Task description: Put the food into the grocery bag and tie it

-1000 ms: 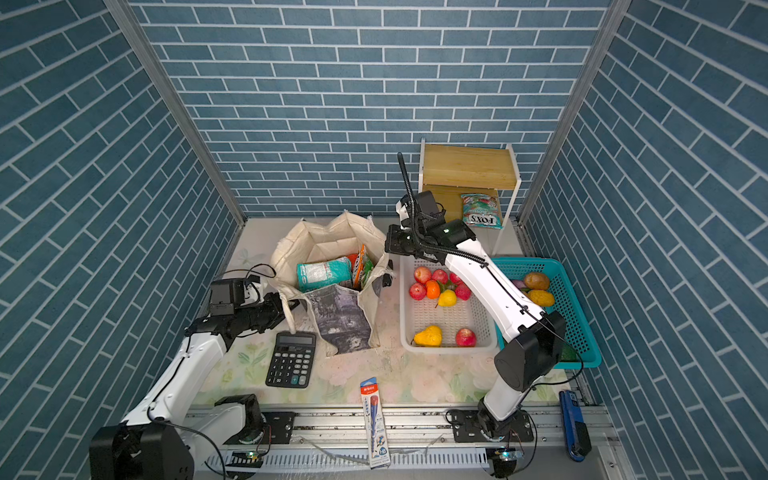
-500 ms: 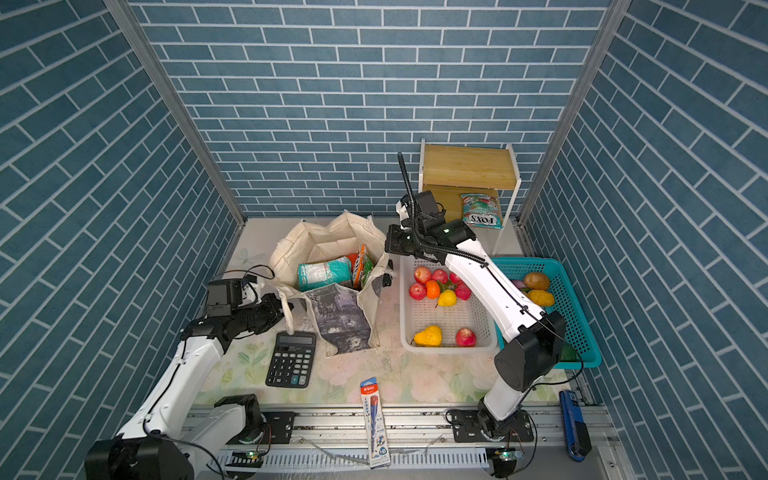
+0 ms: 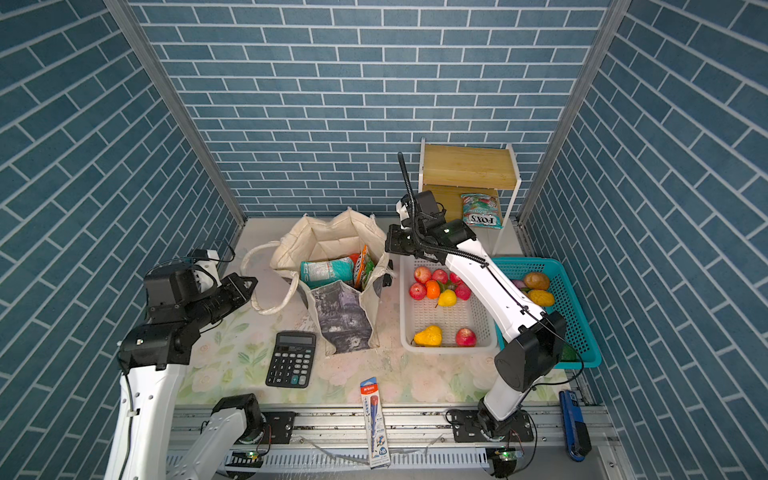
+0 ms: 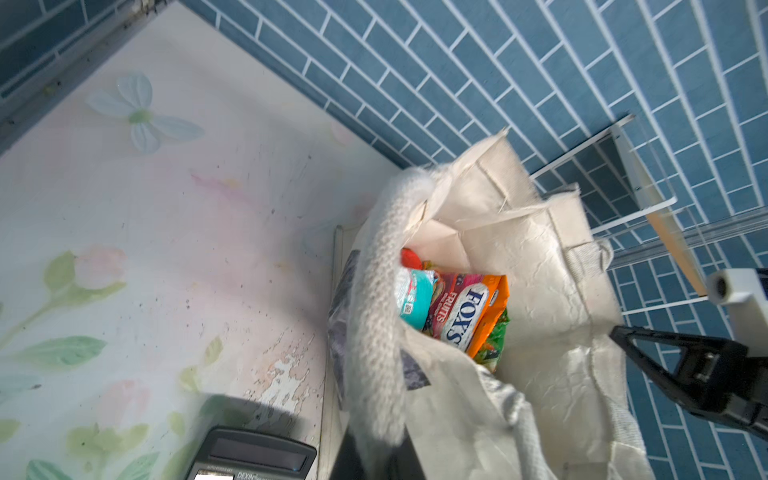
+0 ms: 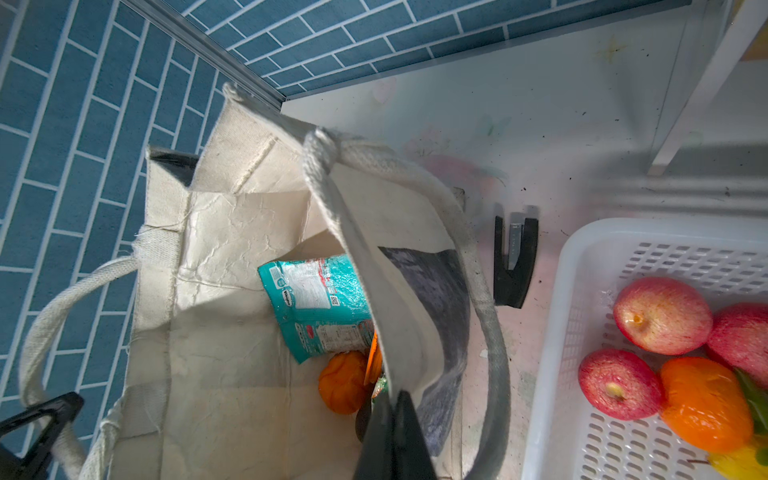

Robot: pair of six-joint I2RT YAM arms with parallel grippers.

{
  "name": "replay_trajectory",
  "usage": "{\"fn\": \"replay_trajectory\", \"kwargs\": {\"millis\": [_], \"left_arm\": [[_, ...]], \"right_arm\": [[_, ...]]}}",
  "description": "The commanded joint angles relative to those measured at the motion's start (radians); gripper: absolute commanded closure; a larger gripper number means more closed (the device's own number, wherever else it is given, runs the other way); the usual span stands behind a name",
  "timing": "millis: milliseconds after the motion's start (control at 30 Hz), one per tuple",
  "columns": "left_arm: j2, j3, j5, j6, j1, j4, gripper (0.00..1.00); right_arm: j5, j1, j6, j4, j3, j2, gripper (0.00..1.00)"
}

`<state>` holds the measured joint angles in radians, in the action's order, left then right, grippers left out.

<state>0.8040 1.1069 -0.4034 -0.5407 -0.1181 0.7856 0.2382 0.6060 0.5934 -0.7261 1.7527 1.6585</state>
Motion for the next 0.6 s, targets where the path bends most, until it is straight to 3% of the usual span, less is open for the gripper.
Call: {"fn": "replay_trajectory", "kwargs": {"millis": [0, 267, 400, 567], "left_arm": [[0.025, 0.054, 0.015, 0.016, -0.007, 0.021, 1.0], [0.075, 0.1, 0.009, 0.001, -0.018, -0.021, 1.0], [0.095, 0.106, -0.002, 0.007, -0.031, -0.026, 1.0], [0.099, 0.12, -0.047, 0.021, -0.109, -0.018, 1.0]], "right_arm": [[-0.002, -0.005, -0.02, 0.054, 0.021, -0.064, 0.89], [-0.163, -0.006, -0.019, 0.044, -0.027, -0.174, 0.56], [-0.213, -0.046, 0.037, 0.043, -0.084, -0.246, 0.49], [-0.155, -0.163, 0.181, 0.099, -0.253, -0.317, 0.48]]}}
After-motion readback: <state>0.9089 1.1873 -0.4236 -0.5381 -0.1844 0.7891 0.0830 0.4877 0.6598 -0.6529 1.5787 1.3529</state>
